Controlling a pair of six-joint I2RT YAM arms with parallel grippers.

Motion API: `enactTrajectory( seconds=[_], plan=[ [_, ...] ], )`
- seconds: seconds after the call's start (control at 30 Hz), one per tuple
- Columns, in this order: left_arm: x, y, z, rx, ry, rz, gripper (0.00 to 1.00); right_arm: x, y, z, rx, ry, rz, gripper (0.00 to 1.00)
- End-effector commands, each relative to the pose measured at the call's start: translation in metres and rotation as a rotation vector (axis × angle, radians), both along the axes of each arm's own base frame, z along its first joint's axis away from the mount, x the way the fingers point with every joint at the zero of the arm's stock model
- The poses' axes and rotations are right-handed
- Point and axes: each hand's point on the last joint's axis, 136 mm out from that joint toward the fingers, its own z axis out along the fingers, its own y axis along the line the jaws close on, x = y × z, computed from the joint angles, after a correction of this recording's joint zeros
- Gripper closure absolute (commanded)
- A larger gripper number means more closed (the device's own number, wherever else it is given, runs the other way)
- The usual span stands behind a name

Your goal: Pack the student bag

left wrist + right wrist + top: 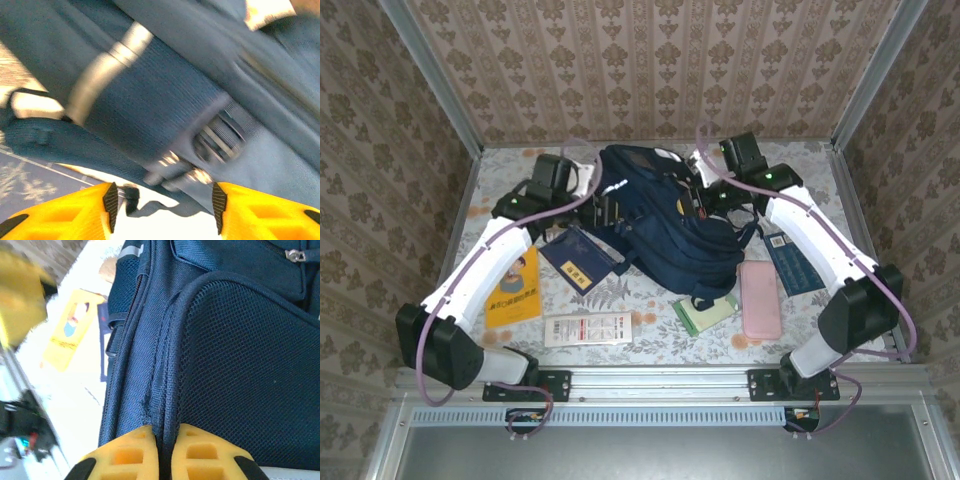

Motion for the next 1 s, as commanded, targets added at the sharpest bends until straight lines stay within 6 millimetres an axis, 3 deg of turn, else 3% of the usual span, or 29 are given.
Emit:
enactTrajectory(
  seconds=[0.0,0.13,0.33,0.43,0.5,0.53,0.63,0.73,0.83,0.97],
  plan=[
    [0.025,0.023,0.001,-0.015,0.038,0.148,0.43,0.006,0.001,0.031,-0.120,-0.265,0.082,1.00],
    [0.030,0.037,0.005,-0.075,0.027,0.237,0.41,0.011,0.019,0.051,-0.242,-0.468,0.187,1.00],
    [0.018,0.082,0.028,-0.081,-0.080,0.376,0.39,0.011,0.055,0.098,-0.384,-0.849,0.398,1.00],
    [0.009,0.096,0.036,-0.071,-0.123,0.412,0.39,-0.011,0.077,0.111,-0.449,-1.069,0.570,1.00],
    [0.003,0.101,0.041,-0.067,-0.147,0.427,0.39,-0.035,0.086,0.099,-0.510,-1.221,0.733,1.00],
    [0.001,0.102,0.042,-0.072,-0.156,0.427,0.38,-0.037,0.086,0.093,-0.550,-1.242,0.760,1.00],
    [-0.005,0.093,0.040,-0.095,-0.143,0.388,0.38,-0.033,0.075,0.064,-0.623,-1.110,0.801,1.00],
    [-0.013,0.074,0.028,-0.100,-0.099,0.306,0.38,-0.026,0.071,0.032,-0.634,-0.969,0.765,1.00],
    [-0.025,0.051,0.010,-0.087,-0.025,0.207,0.38,-0.021,0.076,0.013,-0.549,-0.794,0.639,1.00],
    [-0.044,0.032,-0.011,0.004,0.000,0.122,0.34,-0.011,0.077,-0.012,-0.509,-0.704,0.514,1.00]
  ],
)
